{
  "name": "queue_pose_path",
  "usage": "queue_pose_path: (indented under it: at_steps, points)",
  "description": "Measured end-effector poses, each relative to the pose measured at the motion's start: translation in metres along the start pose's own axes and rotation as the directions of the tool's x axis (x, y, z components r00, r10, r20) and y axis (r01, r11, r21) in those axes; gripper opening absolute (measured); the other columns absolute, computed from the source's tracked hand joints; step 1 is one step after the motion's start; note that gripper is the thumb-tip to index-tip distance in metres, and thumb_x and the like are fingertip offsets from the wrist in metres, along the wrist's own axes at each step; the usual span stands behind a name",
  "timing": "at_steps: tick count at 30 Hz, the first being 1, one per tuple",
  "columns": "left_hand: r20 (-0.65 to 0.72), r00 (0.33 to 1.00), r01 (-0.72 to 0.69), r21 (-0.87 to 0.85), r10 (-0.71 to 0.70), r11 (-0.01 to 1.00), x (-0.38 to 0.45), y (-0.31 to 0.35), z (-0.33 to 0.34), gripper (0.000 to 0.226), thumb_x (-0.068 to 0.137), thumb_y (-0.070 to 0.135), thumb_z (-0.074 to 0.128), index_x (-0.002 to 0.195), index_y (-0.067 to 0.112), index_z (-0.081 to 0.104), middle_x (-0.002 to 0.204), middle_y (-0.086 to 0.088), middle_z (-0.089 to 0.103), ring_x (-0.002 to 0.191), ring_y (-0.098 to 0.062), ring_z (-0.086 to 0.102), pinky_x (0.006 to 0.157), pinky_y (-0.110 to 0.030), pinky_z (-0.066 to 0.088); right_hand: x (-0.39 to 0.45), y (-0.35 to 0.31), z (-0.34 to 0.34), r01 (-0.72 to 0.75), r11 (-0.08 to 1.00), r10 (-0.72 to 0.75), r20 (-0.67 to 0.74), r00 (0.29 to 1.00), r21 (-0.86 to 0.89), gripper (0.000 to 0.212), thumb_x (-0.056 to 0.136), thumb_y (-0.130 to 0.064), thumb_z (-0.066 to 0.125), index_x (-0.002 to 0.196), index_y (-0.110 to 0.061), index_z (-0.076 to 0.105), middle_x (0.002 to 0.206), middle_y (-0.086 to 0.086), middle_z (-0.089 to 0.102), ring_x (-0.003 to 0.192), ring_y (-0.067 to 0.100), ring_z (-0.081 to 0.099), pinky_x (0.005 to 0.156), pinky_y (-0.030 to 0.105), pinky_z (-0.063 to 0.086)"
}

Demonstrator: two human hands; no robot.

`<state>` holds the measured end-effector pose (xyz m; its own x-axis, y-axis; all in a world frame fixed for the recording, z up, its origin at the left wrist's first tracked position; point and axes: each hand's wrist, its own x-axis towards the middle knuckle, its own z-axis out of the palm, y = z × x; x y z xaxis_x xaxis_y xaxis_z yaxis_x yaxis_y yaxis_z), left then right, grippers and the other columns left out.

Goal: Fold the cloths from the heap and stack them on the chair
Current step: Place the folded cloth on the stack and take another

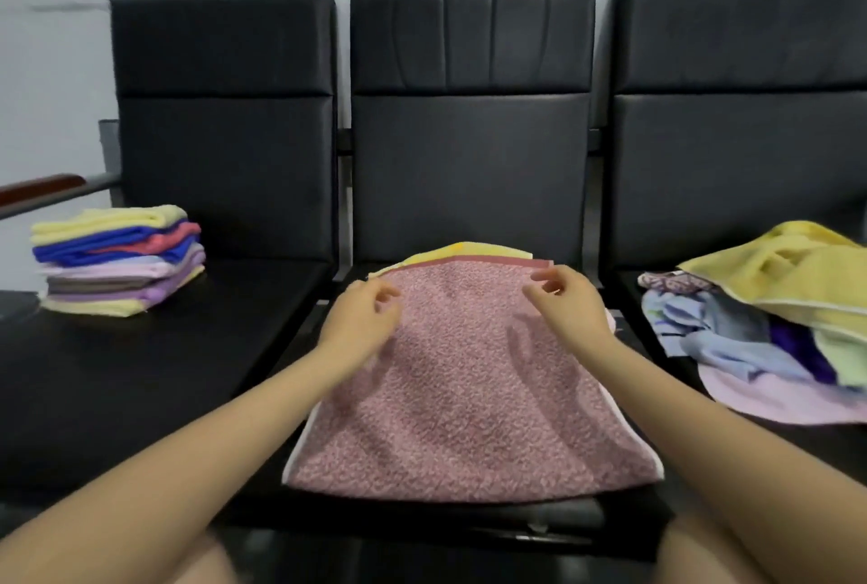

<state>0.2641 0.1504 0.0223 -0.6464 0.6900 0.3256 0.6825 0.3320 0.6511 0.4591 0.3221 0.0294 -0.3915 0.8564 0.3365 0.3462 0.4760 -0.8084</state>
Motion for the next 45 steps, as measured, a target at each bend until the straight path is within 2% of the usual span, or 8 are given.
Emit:
queue_pose_path:
  at_steps: [6, 17, 26, 32, 35, 38, 40, 45]
  points:
    - [0.37, 0.919, -0.171, 0.056, 0.139, 0.984, -0.086, 0.014, -0.014, 0.009, 0.091, 0.026, 0.063, 0.083, 0.029, 0.065, 0.078, 0.013, 0.065, 0.074, -0.004, 0.059, 0.071, -0.024, 0.045, -0.064, -0.004, -0.007, 0.175, 0.982, -0.139, 0.371, 0.918, -0.065, 0.011, 0.087, -0.027, 0.069, 0.077, -0.029, 0.064, 0.078, -0.009, 0.066, 0.075, 0.01, 0.059, 0.075, 0.032, 0.049]
    - [0.477, 0.783, -0.546, 0.224, 0.398, 0.807, -0.133, -0.009, 0.014, 0.047, 0.077, 0.067, 0.049, 0.108, 0.033, 0.057, 0.103, 0.015, 0.045, 0.097, -0.003, 0.041, 0.084, -0.024, 0.04, -0.117, 0.013, -0.019, 0.737, 0.658, -0.313, 0.834, 0.455, -0.155, 0.037, 0.079, -0.047, 0.072, 0.101, -0.021, 0.057, 0.095, -0.011, 0.045, 0.093, 0.007, 0.043, 0.08, 0.028, 0.042]
    - [0.297, 0.757, -0.648, 0.232, 0.582, 0.725, -0.126, -0.019, 0.026, 0.05, 0.084, 0.06, 0.049, 0.117, 0.023, 0.056, 0.102, 0.008, 0.057, 0.096, -0.013, 0.055, 0.076, -0.03, 0.05, -0.107, 0.016, -0.022, 0.688, 0.708, -0.465, 0.629, 0.623, -0.158, 0.012, 0.097, -0.028, 0.05, 0.099, -0.016, 0.051, 0.083, -0.002, 0.059, 0.075, 0.02, 0.054, 0.068, 0.036, 0.041]
    - [0.208, 0.77, -0.635, 0.163, 0.603, 0.755, -0.097, -0.021, 0.008, 0.027, 0.085, 0.034, 0.042, 0.108, 0.03, 0.054, 0.095, 0.005, 0.063, 0.088, -0.015, 0.061, 0.068, -0.033, 0.054, -0.099, 0.013, -0.023, 0.703, 0.668, -0.373, 0.707, 0.6, -0.244, 0.042, 0.087, -0.052, 0.062, 0.117, -0.023, 0.053, 0.106, -0.006, 0.063, 0.094, 0.016, 0.058, 0.08, 0.037, 0.046]
    - [0.191, 0.76, -0.65, 0.196, 0.621, 0.735, -0.086, -0.023, -0.006, 0.026, 0.088, 0.038, 0.042, 0.11, 0.034, 0.055, 0.098, 0.01, 0.066, 0.087, -0.01, 0.062, 0.064, -0.03, 0.053, -0.087, 0.017, -0.027, 0.719, 0.61, -0.304, 0.74, 0.6, -0.333, 0.037, 0.088, -0.035, 0.065, 0.12, -0.018, 0.058, 0.114, -0.001, 0.064, 0.104, 0.02, 0.058, 0.085, 0.037, 0.045]
    - [0.187, 0.743, -0.669, 0.234, 0.642, 0.706, -0.081, -0.028, -0.016, 0.036, 0.09, 0.057, 0.042, 0.106, 0.033, 0.063, 0.088, 0.012, 0.07, 0.078, -0.007, 0.064, 0.059, -0.026, 0.052, -0.069, 0.021, -0.045, 0.602, 0.735, -0.281, 0.669, 0.689, -0.312, 0.009, 0.089, -0.015, 0.059, 0.083, -0.021, 0.061, 0.078, -0.006, 0.065, 0.076, 0.013, 0.059, 0.069, 0.034, 0.044]
    - [0.232, 0.731, -0.682, 0.255, 0.641, 0.685, -0.076, -0.03, -0.024, 0.043, 0.086, 0.068, 0.039, 0.098, 0.034, 0.061, 0.071, 0.012, 0.065, 0.068, -0.008, 0.057, 0.053, -0.022, 0.043, -0.059, 0.026, -0.062, 0.511, 0.806, -0.248, 0.613, 0.75, -0.299, 0.031, 0.093, -0.016, 0.057, 0.066, -0.025, 0.047, 0.059, -0.008, 0.053, 0.059, 0.004, 0.048, 0.062, 0.033, 0.038]
    - [0.407, 0.794, -0.591, 0.345, 0.451, 0.729, -0.062, -0.048, -0.048, 0.05, 0.073, 0.071, 0.042, 0.064, 0.022, 0.045, 0.051, 0.004, 0.039, 0.05, -0.008, 0.039, 0.051, -0.029, 0.03, -0.049, 0.049, -0.089, 0.325, 0.917, -0.184, 0.479, 0.859, -0.232, 0.026, 0.093, -0.023, 0.06, 0.075, -0.004, 0.06, 0.064, 0.0, 0.051, 0.065, 0.007, 0.044, 0.065, 0.033, 0.038]
